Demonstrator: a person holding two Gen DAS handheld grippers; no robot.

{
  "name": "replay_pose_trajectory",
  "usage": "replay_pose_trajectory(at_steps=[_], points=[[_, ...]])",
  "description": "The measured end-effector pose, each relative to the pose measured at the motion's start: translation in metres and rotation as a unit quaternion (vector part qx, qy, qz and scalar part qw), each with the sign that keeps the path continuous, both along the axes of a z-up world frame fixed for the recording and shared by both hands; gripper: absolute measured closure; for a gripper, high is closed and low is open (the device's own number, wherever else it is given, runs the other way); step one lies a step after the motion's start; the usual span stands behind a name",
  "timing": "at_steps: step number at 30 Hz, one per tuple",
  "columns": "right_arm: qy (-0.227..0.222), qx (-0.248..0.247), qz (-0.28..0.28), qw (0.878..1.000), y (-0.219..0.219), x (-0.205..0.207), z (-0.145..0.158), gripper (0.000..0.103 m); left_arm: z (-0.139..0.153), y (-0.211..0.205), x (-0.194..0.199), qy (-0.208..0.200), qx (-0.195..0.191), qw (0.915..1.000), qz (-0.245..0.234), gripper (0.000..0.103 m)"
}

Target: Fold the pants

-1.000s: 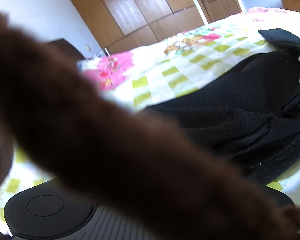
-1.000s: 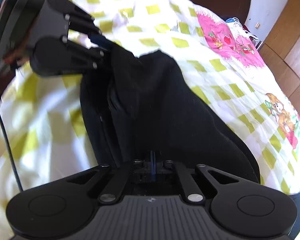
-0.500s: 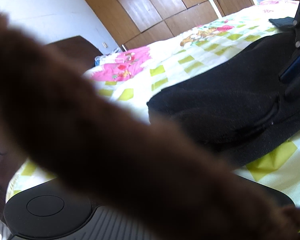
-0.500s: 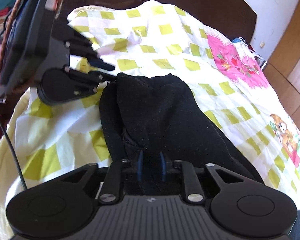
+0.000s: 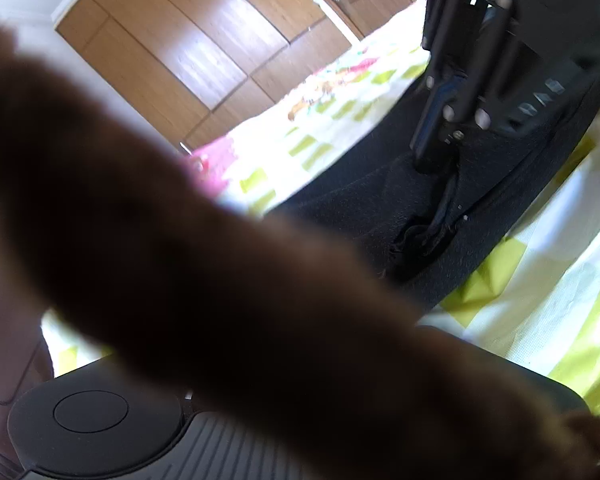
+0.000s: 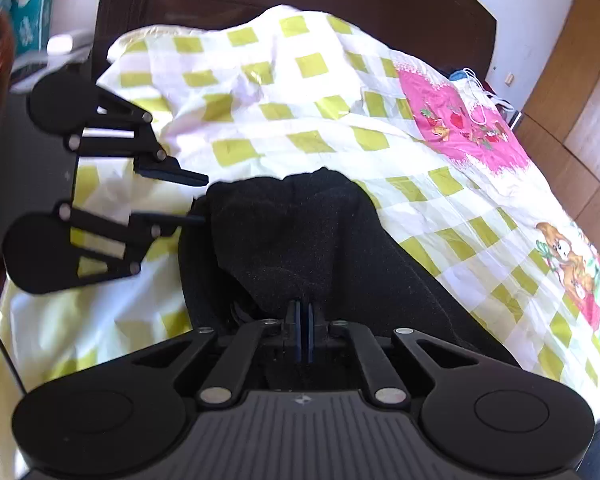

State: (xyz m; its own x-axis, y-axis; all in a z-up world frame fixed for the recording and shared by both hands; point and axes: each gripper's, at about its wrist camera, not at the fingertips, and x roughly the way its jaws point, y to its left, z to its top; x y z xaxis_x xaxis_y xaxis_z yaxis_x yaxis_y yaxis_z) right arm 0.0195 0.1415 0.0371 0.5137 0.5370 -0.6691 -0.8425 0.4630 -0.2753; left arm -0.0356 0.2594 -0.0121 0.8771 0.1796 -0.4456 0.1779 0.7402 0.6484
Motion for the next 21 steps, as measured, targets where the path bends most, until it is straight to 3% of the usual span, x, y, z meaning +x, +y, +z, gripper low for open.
replay_pose_trajectory(at_steps=[3, 6, 8, 10, 13, 14, 18, 21], points=[[0.026, 0.012, -0.013, 1.0, 0.002, 0.004, 0.007, 0.084, 0.0, -0.006, 0.005, -0.006, -0.01, 0.9998, -0.017, 0.067], [0.04, 0.016, -0.023, 0.999, 0.001, 0.008, 0.013, 0.084, -0.014, -0.013, 0.017, -0.004, 0.028, 0.9993, -0.023, 0.068], [0.044, 0.021, -0.026, 0.998, -0.001, 0.008, 0.019, 0.084, -0.012, -0.006, 0.026, -0.004, 0.021, 0.9998, -0.006, 0.083], [0.047, 0.029, -0.018, 0.998, -0.001, 0.001, 0.027, 0.084, 0.001, 0.001, 0.027, -0.017, 0.0, 0.9998, 0.002, 0.087], [0.042, 0.031, -0.001, 0.999, 0.008, -0.012, 0.025, 0.083, 0.013, 0.008, 0.022, -0.039, 0.001, 0.9992, 0.01, 0.09], [0.043, 0.023, 0.002, 0.999, 0.014, -0.013, 0.017, 0.083, 0.009, 0.01, 0.023, -0.031, -0.001, 0.9994, 0.017, 0.09], [0.072, -0.028, 0.003, 0.997, 0.034, -0.011, -0.025, 0.079, -0.029, 0.003, 0.026, 0.026, 0.054, 0.9981, 0.013, 0.087], [0.08, 0.002, 0.007, 0.997, 0.02, -0.014, -0.017, 0.078, -0.032, -0.005, 0.013, 0.032, 0.079, 0.9963, 0.014, 0.082]])
